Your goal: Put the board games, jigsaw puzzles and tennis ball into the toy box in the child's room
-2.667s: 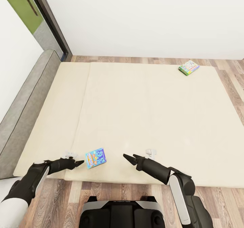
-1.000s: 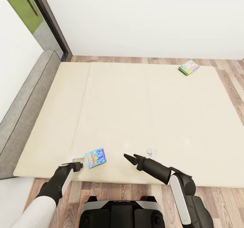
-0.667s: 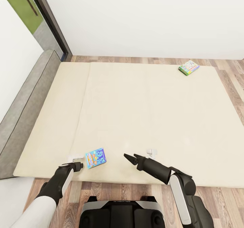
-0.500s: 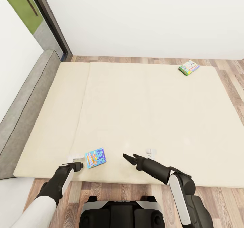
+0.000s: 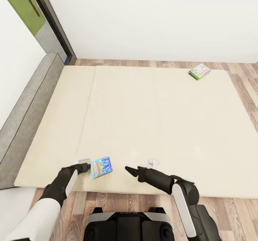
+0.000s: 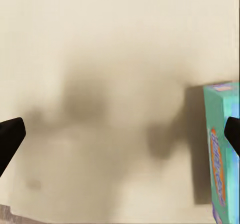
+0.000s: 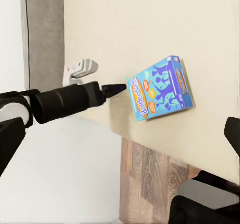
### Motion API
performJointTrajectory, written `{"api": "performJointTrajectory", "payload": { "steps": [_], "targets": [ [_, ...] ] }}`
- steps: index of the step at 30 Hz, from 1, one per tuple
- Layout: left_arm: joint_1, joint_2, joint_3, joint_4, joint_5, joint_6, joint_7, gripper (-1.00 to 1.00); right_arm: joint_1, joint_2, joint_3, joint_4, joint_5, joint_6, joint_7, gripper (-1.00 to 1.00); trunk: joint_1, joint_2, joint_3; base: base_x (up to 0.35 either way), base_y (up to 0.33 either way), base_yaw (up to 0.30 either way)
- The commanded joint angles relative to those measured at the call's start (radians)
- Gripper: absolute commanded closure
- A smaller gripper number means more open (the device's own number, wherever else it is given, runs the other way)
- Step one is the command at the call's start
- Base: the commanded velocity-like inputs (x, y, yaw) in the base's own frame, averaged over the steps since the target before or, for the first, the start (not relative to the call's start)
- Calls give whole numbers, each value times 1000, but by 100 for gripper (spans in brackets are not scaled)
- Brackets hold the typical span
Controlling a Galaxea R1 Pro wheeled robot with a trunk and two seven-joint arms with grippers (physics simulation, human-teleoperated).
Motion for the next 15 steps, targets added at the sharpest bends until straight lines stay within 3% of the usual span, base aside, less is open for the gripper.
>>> {"api": "performJointTrajectory", "payload": {
  "steps": [1, 2, 5, 9, 15],
  "targets": [
    [-8, 1, 3, 0, 23, 9, 1, -100, -1, 1, 9, -1, 1, 7, -11, -100, 0, -1, -1, 0, 0, 0],
    [-20, 3, 13, 5, 65, 15, 1, -100, -2, 2, 28, -1, 1, 8, -35, -100, 0, -1, -1, 0, 0, 0],
    [-33, 4, 31, 19, 139, 22, 1, -100, -2, 3, 59, -1, 0, 9, -77, -100, 0, -1, -1, 0, 0, 0],
    [-39, 4, 40, 28, 183, 23, 1, -100, -2, 4, 87, -1, 0, 9, -106, -100, 0, -1, -1, 0, 0, 0],
    [-42, 5, 50, 33, 204, 19, 2, -100, -2, 0, 107, -1, 0, 2, -120, -100, 0, -1, -1, 0, 0, 0]
  ]
}}
